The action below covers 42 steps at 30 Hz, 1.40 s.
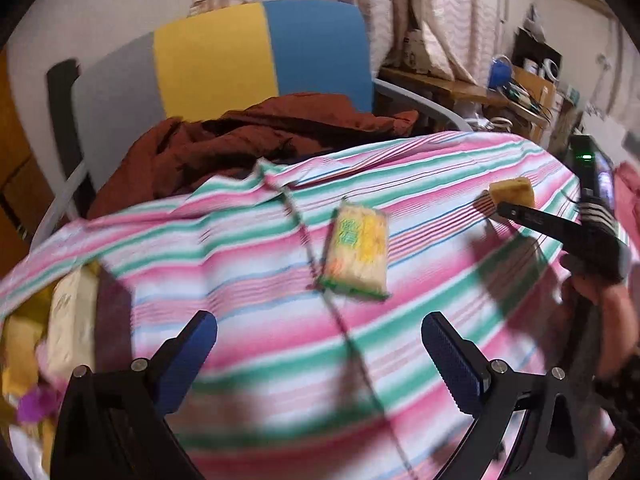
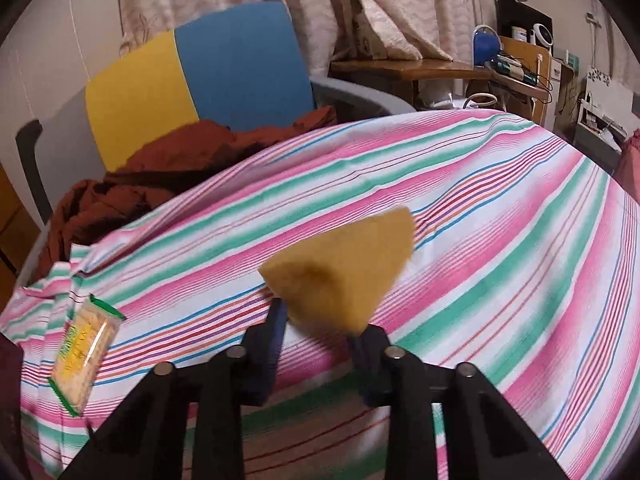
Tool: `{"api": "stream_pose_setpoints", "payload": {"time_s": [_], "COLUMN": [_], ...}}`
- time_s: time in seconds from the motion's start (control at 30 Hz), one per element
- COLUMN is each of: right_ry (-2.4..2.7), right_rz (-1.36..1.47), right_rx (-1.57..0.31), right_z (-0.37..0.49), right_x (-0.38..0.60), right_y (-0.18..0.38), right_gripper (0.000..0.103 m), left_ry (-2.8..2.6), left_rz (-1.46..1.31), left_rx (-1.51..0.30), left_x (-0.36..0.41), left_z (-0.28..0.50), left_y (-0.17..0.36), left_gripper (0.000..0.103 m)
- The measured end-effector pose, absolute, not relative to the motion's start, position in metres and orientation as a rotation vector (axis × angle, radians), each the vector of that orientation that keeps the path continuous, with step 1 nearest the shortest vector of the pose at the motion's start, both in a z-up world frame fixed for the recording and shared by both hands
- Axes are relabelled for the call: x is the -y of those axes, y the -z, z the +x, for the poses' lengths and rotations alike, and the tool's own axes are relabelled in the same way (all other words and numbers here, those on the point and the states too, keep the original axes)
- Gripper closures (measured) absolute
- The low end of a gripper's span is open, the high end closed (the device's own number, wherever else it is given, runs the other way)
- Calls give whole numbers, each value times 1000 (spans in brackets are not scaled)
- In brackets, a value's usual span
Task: Organize objects
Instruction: 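Grasp the yellow sponge with the right tool while the left tool grasps the WEIDAN cracker packet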
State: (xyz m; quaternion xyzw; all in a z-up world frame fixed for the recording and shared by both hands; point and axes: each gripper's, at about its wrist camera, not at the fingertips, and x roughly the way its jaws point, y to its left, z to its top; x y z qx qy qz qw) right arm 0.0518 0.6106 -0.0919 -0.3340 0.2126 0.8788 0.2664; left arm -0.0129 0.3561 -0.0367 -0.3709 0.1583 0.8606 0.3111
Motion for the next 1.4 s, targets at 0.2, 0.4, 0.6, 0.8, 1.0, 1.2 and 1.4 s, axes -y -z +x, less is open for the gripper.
{"api": "stream_pose_setpoints", "payload": {"time_s": [0.2, 0.4, 0.6, 0.8, 1.0, 1.2, 1.4], "right_ry": [-2374, -2329, -2271, -2185, -2220, -2232, -2275], "right_rz": [-847, -771, -907, -936, -875, -898, -988], "right_rx": [-644, -615, -425, -705, -556, -487, -461], "right_z": [69, 67, 29, 55, 79, 66, 48], "right_x": [-609, -616, -634, -656, -645, -655, -661], "right_y": [88, 67, 71, 91, 76, 68, 83], "right_gripper": [76, 38, 34, 36, 34, 33, 32], "left_ry": [-2246, -2253, -2214, -2161, -2135, -2125, -2124], "left_rz": [-955, -990, -982, -975, -933, -890, -888], "left_rx": [-539, -577, -541, -529, -520, -554, -541], "left_x": [-407, -428, -435, -439, -441, -446, -445], "left_z": [-37, -60, -69, -71, -64, -56, -58], "left_y": [60, 82, 85, 90, 90, 89, 90], "left_gripper": [0, 0, 1, 27, 40, 53, 53]}}
